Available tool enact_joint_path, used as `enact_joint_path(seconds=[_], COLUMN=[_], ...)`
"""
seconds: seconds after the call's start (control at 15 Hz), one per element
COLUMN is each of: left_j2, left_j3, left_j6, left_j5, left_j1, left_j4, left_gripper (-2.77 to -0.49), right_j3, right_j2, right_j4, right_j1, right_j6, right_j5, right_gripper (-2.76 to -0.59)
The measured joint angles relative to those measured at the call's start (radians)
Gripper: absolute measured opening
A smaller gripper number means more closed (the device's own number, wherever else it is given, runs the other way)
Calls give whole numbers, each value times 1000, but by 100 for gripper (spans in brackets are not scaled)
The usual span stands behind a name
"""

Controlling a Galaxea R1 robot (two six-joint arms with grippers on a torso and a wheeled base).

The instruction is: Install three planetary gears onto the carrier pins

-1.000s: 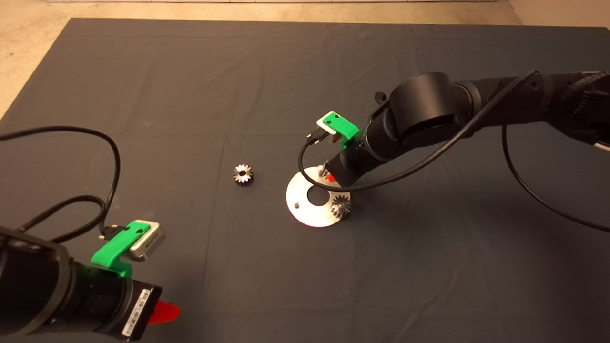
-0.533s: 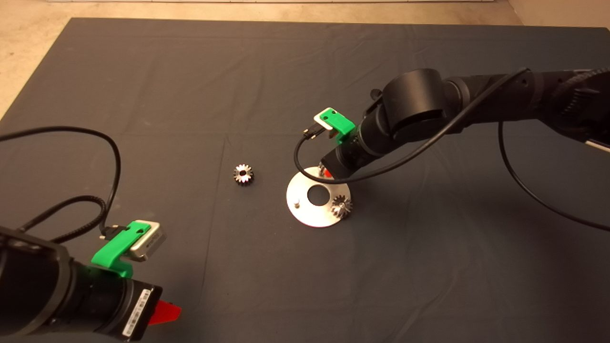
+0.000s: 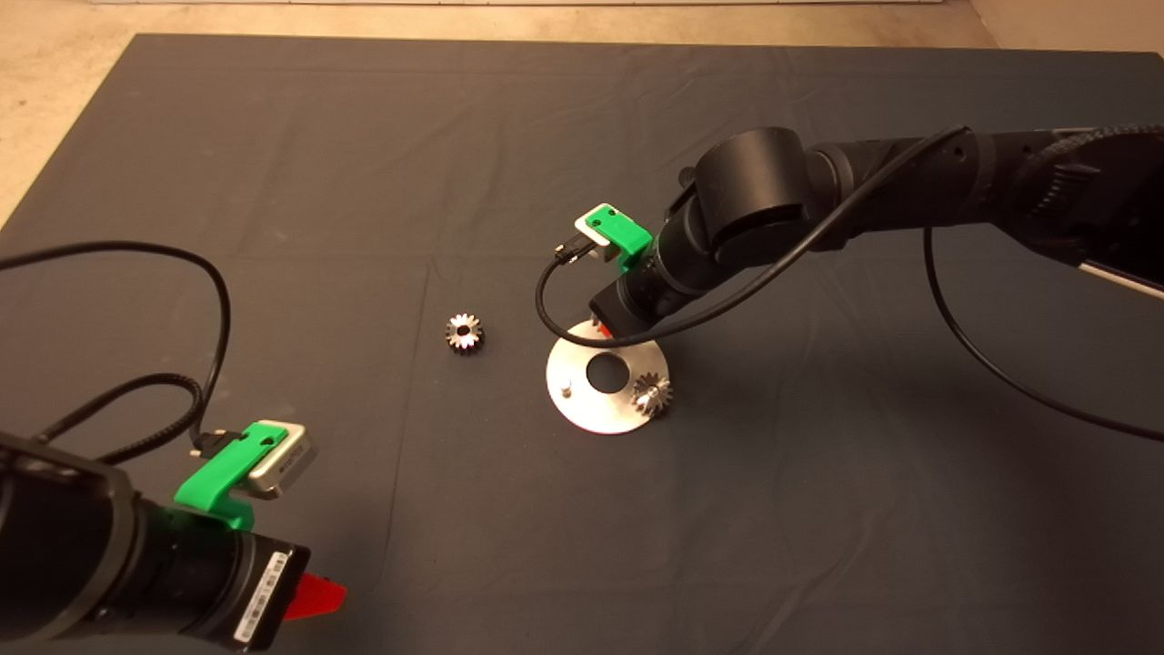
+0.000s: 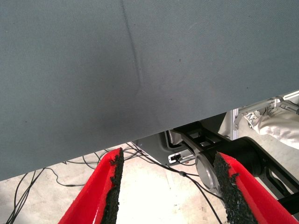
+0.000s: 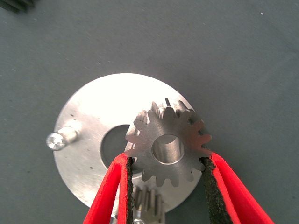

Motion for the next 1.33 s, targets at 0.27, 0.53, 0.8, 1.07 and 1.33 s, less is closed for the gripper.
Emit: enact_joint_path(seconds=[0.27,0.53,0.8,1.07,1.33], left_j2=[0,0,0,0,0], left_j3=[0,0,0,0,0], left_j6=[0,0,0,0,0], left_j5=[0,0,0,0,0], left_j1=[0,0,0,0,0], left_j4=[0,0,0,0,0], left_gripper=[-195,-195,-195,-195,-195], right_j3=[-1,-16,-48,-72,-73], right_j2=[0,6,16,33,33], right_j4=[0,1,2,2,2], right_j1=[0,-2,-3,-16,-19], right_j6=[-8,-23,-27,-38,-38], right_j5=[-40,-42,-42,-36,-38], right_gripper=[-255,-255,-255,-255,-255])
